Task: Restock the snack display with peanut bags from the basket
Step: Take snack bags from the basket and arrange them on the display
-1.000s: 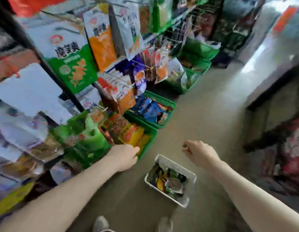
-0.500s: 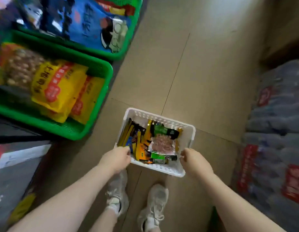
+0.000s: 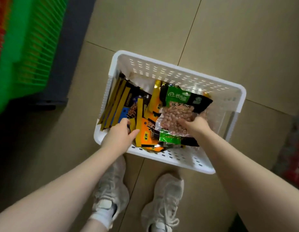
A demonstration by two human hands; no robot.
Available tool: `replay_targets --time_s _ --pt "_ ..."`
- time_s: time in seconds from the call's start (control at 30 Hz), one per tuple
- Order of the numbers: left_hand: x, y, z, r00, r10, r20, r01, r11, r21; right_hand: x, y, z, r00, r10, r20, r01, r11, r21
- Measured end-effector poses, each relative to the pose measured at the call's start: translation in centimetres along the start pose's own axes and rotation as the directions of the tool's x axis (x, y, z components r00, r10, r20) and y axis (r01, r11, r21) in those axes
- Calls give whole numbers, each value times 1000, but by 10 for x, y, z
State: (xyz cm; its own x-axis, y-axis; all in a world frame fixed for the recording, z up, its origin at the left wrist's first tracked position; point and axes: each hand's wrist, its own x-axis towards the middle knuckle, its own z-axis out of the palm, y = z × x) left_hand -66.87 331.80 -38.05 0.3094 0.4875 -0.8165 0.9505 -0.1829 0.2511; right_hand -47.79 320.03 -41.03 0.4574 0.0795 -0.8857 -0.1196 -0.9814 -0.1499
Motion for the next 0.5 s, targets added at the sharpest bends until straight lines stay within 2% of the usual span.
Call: replay_targets --time_s 0.2,0.3,0.37,0.4,0.5 --pt "3 13 16 993 -108 -53 110 993 33 4 -2 5 992 40 -116 -13 974 225" --pt "3 22 18 971 -203 -123 178 965 -193 -1 -7 -5 985 11 -170 31 970 241" --pt "2 29 19 955 -279 -104 225 905 -360 -4 -3 -17 982 1 -187 43 972 233" --pt "2 33 20 954 -291 -76 243 894 -377 -6 0 -24 984 -11 -178 56 967 248" --pt "-1 38 26 968 -248 -27 234 940 -247 -13 6 -38 990 -64 -122 99 946 308"
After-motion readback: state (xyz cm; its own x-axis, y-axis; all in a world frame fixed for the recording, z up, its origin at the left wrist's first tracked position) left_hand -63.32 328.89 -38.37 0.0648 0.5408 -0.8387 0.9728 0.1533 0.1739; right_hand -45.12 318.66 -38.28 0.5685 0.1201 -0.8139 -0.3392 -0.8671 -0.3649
